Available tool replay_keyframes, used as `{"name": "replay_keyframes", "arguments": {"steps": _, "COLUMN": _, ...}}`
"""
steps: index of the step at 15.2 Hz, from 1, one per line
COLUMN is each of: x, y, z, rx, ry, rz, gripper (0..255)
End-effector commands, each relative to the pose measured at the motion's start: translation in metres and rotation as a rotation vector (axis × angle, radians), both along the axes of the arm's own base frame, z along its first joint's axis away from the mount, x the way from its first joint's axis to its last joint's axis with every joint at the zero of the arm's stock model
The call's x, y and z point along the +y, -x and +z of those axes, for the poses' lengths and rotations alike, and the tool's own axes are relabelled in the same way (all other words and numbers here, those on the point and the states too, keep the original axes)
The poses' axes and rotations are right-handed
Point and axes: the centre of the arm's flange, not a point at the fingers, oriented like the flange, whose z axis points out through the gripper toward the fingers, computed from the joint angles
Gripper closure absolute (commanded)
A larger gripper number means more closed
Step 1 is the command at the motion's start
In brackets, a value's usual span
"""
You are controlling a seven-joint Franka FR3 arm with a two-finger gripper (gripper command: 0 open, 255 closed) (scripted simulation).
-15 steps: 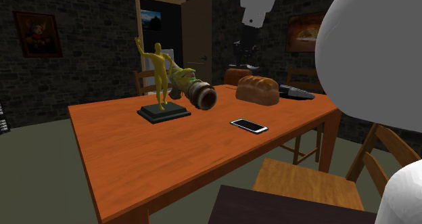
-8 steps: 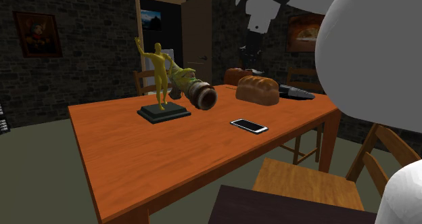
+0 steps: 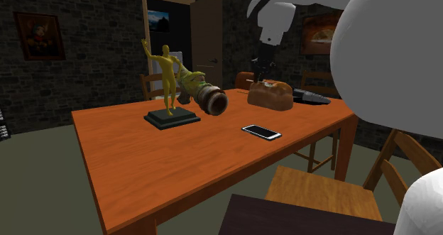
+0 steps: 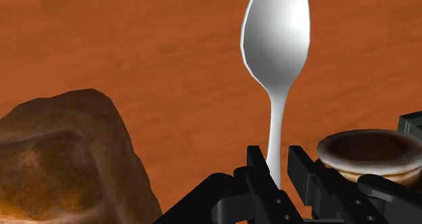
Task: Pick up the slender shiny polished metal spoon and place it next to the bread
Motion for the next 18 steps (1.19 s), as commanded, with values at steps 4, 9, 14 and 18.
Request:
{"name": "replay_keyframes", "arguments": {"steps": 4, "x": 0.001, "y": -0.001, "z": -0.026, "rx": -0.001, "ry": 0.000, "rz": 0.000, "gripper": 255}}
{"name": "replay_keyframes", "arguments": {"steps": 9, "x": 0.001, "y": -0.001, "z": -0.053, "rx": -0.001, "ry": 0.000, "rz": 0.000, "gripper": 255}}
{"name": "replay_keyframes", "arguments": {"steps": 14, "x": 0.001, "y": -0.001, "z": -0.079, "rx": -0.001, "ry": 0.000, "rz": 0.000, "gripper": 255}}
{"name": "replay_keyframes", "arguments": {"steps": 18, "x": 0.001, "y": -0.001, "z": -0.100, "rx": -0.001, "ry": 0.000, "rz": 0.000, "gripper": 255}}
